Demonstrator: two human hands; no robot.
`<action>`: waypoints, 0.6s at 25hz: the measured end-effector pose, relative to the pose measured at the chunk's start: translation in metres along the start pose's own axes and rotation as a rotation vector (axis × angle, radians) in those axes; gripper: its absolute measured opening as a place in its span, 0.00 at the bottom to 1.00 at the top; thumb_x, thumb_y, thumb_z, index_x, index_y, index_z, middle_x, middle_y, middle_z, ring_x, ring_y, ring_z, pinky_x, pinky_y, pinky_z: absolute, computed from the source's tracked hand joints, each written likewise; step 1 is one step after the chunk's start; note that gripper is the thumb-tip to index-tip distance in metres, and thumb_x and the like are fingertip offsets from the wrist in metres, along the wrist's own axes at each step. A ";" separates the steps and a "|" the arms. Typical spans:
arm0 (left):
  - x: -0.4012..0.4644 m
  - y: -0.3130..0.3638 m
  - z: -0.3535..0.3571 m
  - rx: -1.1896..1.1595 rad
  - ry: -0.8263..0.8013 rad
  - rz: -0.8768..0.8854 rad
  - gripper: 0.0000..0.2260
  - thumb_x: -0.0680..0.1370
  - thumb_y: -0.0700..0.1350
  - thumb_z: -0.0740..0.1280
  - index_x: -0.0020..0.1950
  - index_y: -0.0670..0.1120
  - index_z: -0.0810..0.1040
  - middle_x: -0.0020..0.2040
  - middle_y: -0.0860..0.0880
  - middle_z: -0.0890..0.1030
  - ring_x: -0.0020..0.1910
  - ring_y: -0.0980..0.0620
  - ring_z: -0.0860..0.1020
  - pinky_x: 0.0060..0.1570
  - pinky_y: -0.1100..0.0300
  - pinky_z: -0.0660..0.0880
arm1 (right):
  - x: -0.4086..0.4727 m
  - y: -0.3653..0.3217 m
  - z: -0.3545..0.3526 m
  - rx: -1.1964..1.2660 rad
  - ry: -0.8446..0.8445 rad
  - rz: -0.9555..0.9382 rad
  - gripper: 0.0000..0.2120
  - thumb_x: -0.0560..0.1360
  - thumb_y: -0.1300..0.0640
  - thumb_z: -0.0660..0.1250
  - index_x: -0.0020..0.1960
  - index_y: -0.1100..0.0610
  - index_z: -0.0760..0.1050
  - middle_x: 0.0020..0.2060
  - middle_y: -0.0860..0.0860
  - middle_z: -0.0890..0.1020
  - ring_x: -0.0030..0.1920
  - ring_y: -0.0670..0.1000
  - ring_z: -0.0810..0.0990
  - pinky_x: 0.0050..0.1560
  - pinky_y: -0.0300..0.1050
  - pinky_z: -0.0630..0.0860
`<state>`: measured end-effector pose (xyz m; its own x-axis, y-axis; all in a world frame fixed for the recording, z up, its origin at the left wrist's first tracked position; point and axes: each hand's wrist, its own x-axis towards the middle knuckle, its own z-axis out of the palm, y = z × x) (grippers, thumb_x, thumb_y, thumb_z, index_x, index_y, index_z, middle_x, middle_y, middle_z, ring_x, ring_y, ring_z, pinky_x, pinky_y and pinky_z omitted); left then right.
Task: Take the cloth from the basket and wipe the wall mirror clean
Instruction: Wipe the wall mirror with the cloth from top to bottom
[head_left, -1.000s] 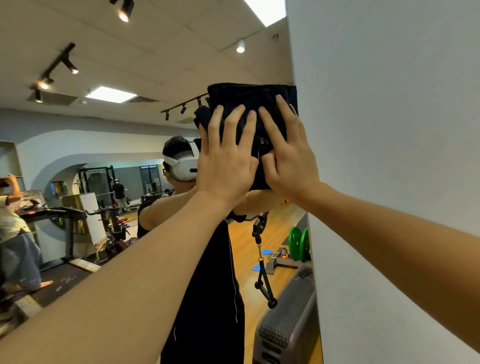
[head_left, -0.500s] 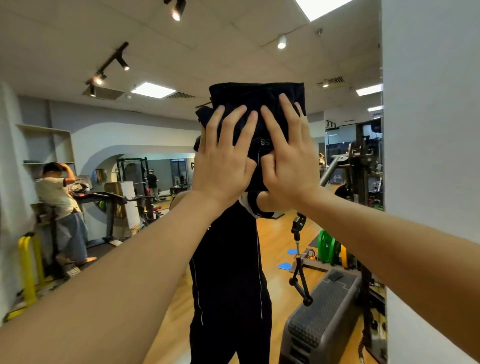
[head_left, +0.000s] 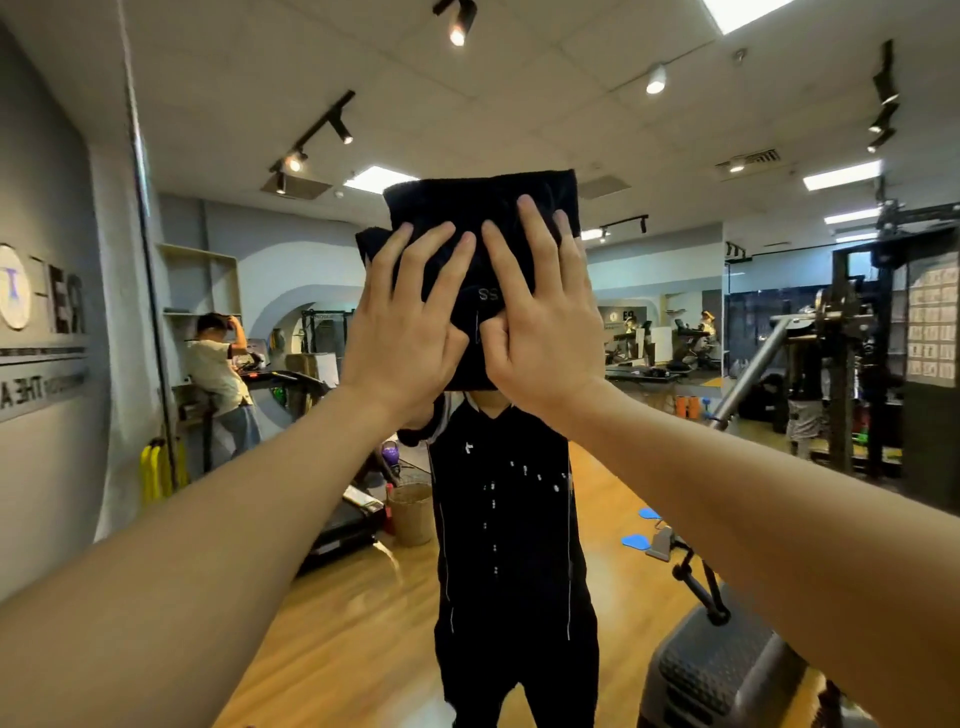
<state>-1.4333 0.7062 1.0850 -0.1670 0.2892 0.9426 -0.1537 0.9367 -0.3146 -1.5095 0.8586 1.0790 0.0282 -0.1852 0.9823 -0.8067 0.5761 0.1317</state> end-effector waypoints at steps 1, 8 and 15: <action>-0.007 -0.018 -0.006 0.009 0.000 -0.004 0.30 0.78 0.45 0.57 0.82 0.45 0.63 0.79 0.41 0.66 0.79 0.37 0.61 0.71 0.40 0.71 | 0.004 -0.017 0.008 0.000 -0.008 -0.004 0.34 0.77 0.51 0.56 0.83 0.55 0.61 0.83 0.60 0.56 0.83 0.66 0.51 0.81 0.67 0.54; -0.048 -0.121 -0.040 0.021 0.015 -0.025 0.30 0.78 0.42 0.59 0.81 0.44 0.64 0.78 0.40 0.66 0.78 0.36 0.62 0.73 0.41 0.70 | 0.026 -0.121 0.058 -0.007 -0.008 -0.025 0.35 0.76 0.50 0.55 0.83 0.56 0.61 0.83 0.60 0.56 0.83 0.67 0.51 0.83 0.65 0.51; -0.075 -0.194 -0.062 0.019 0.040 -0.036 0.30 0.77 0.40 0.60 0.81 0.44 0.65 0.78 0.40 0.66 0.77 0.36 0.63 0.73 0.45 0.70 | 0.043 -0.192 0.094 -0.043 -0.010 -0.041 0.34 0.77 0.49 0.55 0.83 0.55 0.61 0.83 0.60 0.57 0.82 0.67 0.52 0.82 0.65 0.53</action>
<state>-1.3305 0.5153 1.0819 -0.1215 0.2634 0.9570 -0.1771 0.9429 -0.2820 -1.4089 0.6652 1.0838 0.0552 -0.2172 0.9746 -0.7789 0.6014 0.1781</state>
